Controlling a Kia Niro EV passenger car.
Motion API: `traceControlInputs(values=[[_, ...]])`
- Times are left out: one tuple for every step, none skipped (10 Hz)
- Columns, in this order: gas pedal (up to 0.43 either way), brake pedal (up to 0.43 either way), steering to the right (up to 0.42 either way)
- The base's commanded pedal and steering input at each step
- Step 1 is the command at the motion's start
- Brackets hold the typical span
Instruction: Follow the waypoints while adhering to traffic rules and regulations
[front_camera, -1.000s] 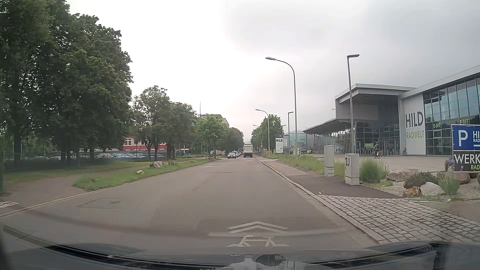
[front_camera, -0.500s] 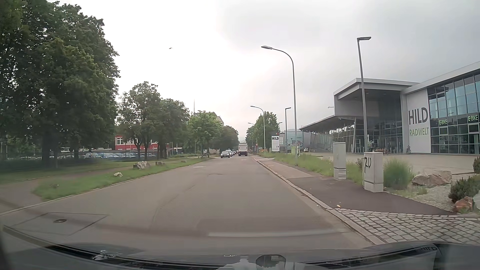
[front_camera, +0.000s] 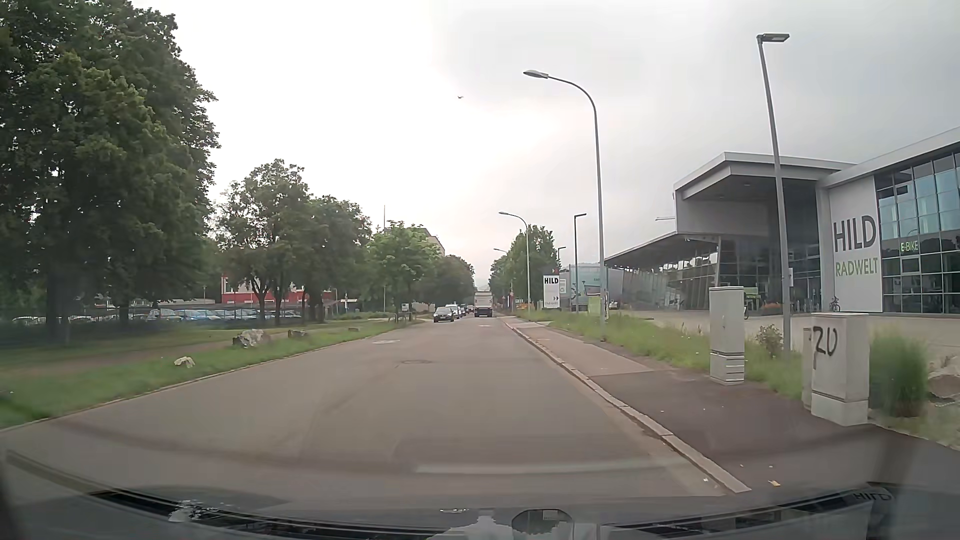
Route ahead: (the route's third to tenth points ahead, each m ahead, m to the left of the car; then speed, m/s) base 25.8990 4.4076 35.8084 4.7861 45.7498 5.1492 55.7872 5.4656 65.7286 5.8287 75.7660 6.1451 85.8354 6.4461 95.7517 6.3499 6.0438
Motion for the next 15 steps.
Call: traceControlInputs(values=[[0.209, 0.000, 0.007], [0.209, 0.000, 0.007], [0.209, 0.000, 0.007], [0.209, 0.000, 0.006], [0.209, 0.000, 0.005], [0.209, 0.000, 0.003], [0.189, 0.000, -0.005], [0.189, 0.000, -0.010], [0.189, 0.000, -0.011], [0.189, 0.000, -0.011], [0.189, 0.000, -0.011], [0.189, 0.000, -0.011], [0.169, 0.000, -0.011], [0.157, 0.000, -0.011], [0.150, 0.000, -0.010]])
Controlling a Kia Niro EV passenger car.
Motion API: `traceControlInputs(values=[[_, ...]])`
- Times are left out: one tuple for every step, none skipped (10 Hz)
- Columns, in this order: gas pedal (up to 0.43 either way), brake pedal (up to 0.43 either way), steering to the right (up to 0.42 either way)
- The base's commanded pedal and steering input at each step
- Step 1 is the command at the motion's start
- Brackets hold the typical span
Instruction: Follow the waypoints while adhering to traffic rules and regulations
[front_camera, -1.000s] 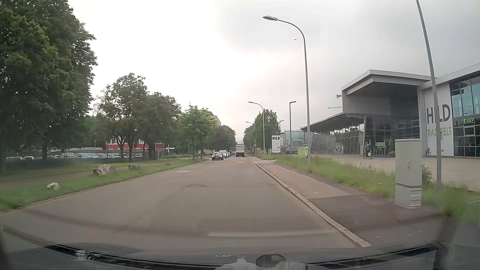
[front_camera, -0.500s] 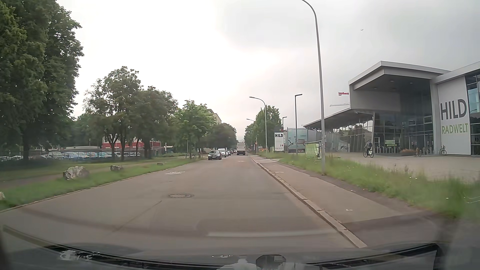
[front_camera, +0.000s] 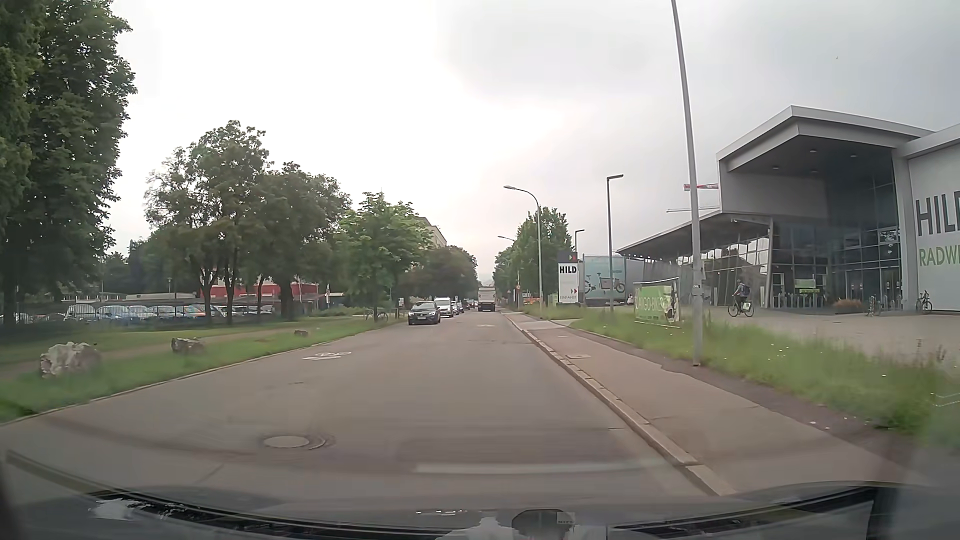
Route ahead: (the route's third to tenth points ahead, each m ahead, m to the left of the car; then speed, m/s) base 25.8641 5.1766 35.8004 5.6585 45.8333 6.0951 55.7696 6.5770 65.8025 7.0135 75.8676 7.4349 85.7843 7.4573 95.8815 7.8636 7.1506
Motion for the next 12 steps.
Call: traceControlInputs(values=[[0.150, 0.000, -0.009], [0.150, 0.000, -0.009], [0.150, 0.000, -0.009], [0.150, 0.000, -0.008], [0.150, 0.000, -0.006], [0.150, 0.000, -0.006], [0.138, 0.000, -0.005], [0.138, 0.000, -0.005], [0.138, 0.000, -0.003], [0.138, 0.000, -0.003], [0.138, 0.000, -0.003], [0.138, 0.000, -0.003]])
